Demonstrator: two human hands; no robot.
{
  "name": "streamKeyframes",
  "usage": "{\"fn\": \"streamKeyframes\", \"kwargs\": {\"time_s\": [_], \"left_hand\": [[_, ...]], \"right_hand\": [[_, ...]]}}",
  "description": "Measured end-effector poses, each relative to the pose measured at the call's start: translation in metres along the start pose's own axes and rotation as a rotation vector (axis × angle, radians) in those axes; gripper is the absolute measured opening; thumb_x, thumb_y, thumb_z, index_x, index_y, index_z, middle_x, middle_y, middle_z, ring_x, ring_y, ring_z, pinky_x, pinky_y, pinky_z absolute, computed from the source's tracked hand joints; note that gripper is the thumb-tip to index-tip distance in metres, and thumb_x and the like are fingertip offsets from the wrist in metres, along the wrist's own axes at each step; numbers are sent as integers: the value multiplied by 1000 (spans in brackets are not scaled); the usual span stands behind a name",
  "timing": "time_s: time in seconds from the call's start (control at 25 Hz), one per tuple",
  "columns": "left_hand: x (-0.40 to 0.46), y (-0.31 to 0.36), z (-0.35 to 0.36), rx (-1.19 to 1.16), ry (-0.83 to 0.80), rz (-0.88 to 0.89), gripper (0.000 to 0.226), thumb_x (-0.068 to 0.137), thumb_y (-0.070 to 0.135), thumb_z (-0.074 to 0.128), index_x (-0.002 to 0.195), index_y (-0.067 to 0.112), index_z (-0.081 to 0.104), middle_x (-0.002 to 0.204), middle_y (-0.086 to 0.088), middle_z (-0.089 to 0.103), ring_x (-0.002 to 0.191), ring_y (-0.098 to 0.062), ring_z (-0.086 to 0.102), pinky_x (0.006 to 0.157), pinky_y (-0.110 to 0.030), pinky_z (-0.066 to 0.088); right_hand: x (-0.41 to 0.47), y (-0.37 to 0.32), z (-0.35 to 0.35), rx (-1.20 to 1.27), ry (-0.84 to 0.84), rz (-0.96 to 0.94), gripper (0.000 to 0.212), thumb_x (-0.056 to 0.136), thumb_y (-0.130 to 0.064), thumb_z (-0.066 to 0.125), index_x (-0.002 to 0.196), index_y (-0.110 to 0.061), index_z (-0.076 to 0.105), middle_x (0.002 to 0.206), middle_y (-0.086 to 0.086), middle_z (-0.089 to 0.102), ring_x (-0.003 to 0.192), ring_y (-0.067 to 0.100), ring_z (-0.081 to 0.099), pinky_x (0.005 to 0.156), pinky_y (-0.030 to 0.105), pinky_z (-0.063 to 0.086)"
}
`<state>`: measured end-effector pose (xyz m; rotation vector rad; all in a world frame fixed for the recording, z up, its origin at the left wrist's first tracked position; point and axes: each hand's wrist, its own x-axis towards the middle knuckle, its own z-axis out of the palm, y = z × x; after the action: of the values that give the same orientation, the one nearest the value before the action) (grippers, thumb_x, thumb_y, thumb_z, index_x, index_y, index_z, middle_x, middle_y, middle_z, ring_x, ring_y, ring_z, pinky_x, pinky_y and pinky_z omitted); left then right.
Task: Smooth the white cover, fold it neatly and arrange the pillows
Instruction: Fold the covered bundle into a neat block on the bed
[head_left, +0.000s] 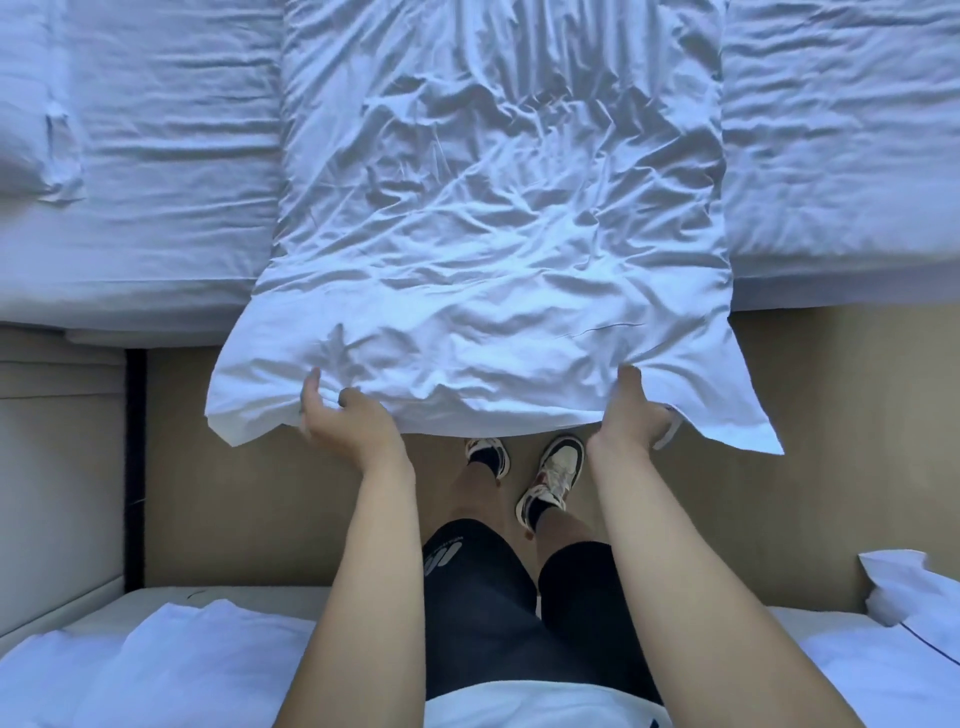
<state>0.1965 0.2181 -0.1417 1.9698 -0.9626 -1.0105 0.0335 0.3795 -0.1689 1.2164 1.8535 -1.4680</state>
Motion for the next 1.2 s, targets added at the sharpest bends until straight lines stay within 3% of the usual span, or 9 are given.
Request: {"fn": "streamKeyframes", "kwargs": {"time_s": [0.24,0.32,0.4,0.52,0.64,0.76,0.96,1.04,1.2], "left_hand": [[6,-21,-22,493,-511,265,77,92,-16,44,155,29,39,169,0,13,148,-4,18,99,5,27],[16,-31,-31,837,-620,593,95,87,-15,52,161,33,18,168,-13,7,154,-21,9,116,-19,28],[39,-43,-26,1139,-490,894,94,85,-2,65,162,25,17,152,-32,26,144,-47,23,114,-52,32],[52,-20,14,1275,-376,805,62,88,5,58,145,21,44,121,-26,45,113,-44,45,104,-58,32],[62,1,42,1236,-483,1191,55,85,1,25,130,16,54,119,-21,44,111,-40,46,97,-59,40],[90,-12,56,1235,-711,1619,69,79,-7,33,143,15,49,133,-26,54,123,-49,52,102,-65,41],[91,8,65,1207,-916,1517,77,59,-18,72,132,6,64,116,-28,67,92,-45,68,73,-48,58],[85,11,66,1187,-985,1474,74,59,-19,75,128,6,68,117,-28,68,92,-48,69,73,-50,58],[82,16,60,1189,-1062,1404,75,63,-13,77,133,12,65,126,-23,66,103,-47,68,77,-49,57]], "right_hand": [[11,3,-27,60,-104,74,36,80,16,36,69,-18,31,65,-1,27,50,14,26,47,24,24],[15,7,-35,-69,-169,67,39,83,24,38,75,-14,41,66,3,31,50,12,36,39,18,32],[17,16,-34,33,-240,98,37,81,29,44,75,-8,46,67,4,41,60,16,45,45,18,43],[16,18,-26,117,-260,115,36,77,31,47,67,-4,48,52,1,46,57,16,48,50,21,46],[15,17,-23,98,-254,88,52,76,29,38,65,-20,28,48,-6,23,49,12,27,44,22,31],[18,22,-27,-213,-287,-74,49,78,26,52,63,-17,33,50,-3,26,52,13,28,50,25,29],[4,32,-36,-1062,-448,-286,18,83,-15,66,70,-13,55,61,-1,53,56,21,46,52,31,35],[-20,38,-30,-1269,-675,-555,8,87,-27,69,93,-24,71,82,-10,70,73,12,63,67,27,52],[-25,40,18,-1310,-616,-1423,88,78,-45,76,153,-19,38,150,9,44,142,31,39,119,51,32]]}}
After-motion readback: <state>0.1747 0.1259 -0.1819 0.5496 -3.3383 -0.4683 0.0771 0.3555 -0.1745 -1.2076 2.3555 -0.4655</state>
